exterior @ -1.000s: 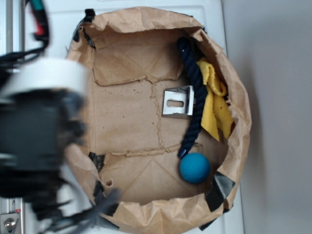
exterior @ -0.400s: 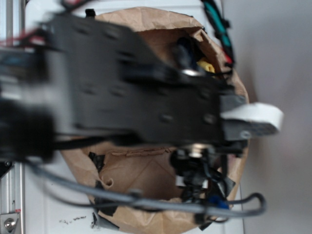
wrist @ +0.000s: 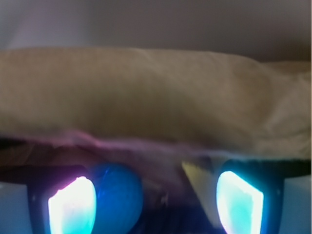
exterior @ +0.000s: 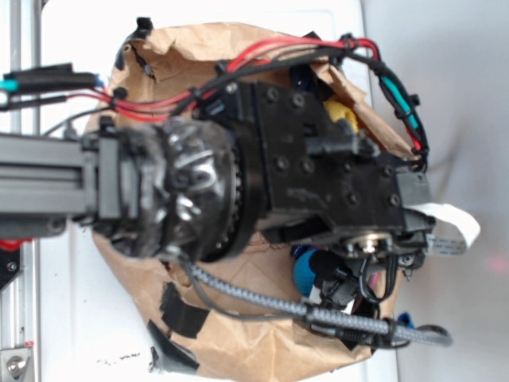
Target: Grab the blue ball.
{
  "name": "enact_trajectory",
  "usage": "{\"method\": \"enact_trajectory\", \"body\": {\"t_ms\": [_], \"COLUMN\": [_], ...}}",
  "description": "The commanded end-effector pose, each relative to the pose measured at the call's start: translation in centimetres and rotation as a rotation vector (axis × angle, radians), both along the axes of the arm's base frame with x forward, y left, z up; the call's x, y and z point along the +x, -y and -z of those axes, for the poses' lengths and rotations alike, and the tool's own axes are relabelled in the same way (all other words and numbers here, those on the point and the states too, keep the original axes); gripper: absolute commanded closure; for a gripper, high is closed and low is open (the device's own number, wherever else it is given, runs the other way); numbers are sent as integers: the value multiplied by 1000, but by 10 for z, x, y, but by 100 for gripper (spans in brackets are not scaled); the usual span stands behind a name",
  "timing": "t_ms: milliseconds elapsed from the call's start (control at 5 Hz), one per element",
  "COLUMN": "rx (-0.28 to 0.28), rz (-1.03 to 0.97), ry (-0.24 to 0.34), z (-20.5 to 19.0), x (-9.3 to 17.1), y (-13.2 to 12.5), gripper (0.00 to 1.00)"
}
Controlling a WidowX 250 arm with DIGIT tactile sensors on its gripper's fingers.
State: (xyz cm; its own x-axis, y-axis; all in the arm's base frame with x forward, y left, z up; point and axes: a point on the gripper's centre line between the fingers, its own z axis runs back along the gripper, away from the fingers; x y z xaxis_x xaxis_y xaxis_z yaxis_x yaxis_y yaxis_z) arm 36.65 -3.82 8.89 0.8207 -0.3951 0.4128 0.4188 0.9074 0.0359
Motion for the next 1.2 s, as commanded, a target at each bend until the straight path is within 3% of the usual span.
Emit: {"method": "enact_trajectory", "body": {"t_ms": [0,200,600,800,1000], "rx": [-10,-28,-29,66,115], "rz": [134,161,291,285,319], "ry": [47,55,-27,-74,-145], "z": [-45,-53,-8,26,41], "x": [-50,-55,-57,-50,-58], "y": [17,17,40,39,36], "gripper": [0,0,0,0,0]}}
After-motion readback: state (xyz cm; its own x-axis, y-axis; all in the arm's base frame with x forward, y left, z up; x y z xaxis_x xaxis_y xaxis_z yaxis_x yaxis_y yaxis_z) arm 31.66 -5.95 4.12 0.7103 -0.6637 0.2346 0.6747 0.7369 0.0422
